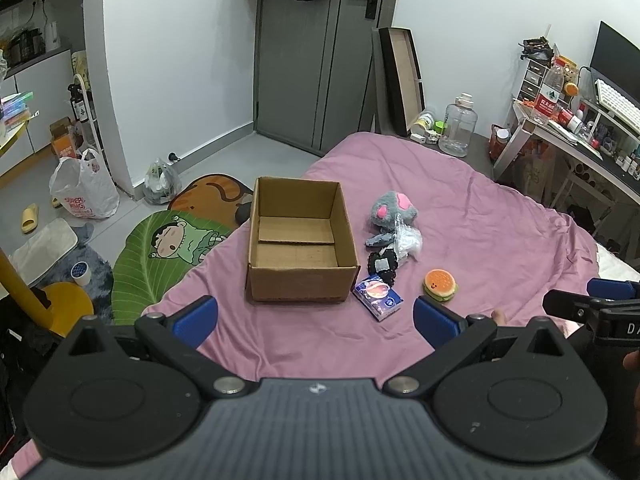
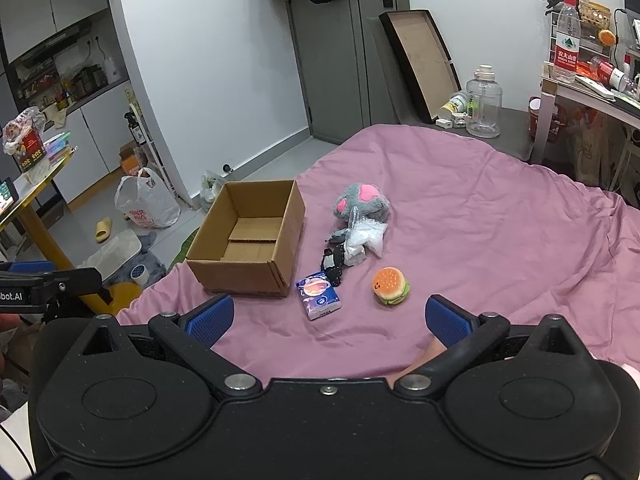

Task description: Organize soft objects

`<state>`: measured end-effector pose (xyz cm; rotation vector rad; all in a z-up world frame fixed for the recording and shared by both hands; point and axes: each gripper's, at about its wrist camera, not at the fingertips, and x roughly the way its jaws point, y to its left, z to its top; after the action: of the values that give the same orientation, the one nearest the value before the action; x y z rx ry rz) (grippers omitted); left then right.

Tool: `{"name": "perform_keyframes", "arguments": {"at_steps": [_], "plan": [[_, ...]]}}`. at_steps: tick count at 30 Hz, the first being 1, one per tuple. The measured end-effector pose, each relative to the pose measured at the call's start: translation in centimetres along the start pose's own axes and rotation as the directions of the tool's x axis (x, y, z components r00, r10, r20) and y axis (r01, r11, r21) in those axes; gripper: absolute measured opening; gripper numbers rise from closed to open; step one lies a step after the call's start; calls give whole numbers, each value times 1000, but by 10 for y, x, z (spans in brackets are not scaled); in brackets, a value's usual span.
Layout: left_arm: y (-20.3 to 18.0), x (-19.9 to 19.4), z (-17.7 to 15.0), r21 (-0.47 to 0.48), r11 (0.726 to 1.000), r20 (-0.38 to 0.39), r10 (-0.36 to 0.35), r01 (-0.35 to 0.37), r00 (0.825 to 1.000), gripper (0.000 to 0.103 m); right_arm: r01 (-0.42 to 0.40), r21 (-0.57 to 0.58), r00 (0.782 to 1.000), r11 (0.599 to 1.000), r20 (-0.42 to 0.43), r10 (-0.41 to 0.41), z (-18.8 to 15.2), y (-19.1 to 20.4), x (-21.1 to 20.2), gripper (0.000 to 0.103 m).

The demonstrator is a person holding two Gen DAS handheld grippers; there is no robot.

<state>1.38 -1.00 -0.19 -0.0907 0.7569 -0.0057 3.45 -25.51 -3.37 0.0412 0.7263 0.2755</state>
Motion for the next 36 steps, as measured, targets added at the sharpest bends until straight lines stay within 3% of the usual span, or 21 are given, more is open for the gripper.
{"name": "perform_keyframes", "arguments": {"at_steps": [14,36], "plan": [[-7,29,15,-18,1000,-31,2,-3,1000,103,3,17,999,1000,-32,-2,14,-10,25,103],[-35,114,31,-121,993,-127,-13,-3,992,102,-16,123,990,992,-138,33,30,-60,108,103]]}}
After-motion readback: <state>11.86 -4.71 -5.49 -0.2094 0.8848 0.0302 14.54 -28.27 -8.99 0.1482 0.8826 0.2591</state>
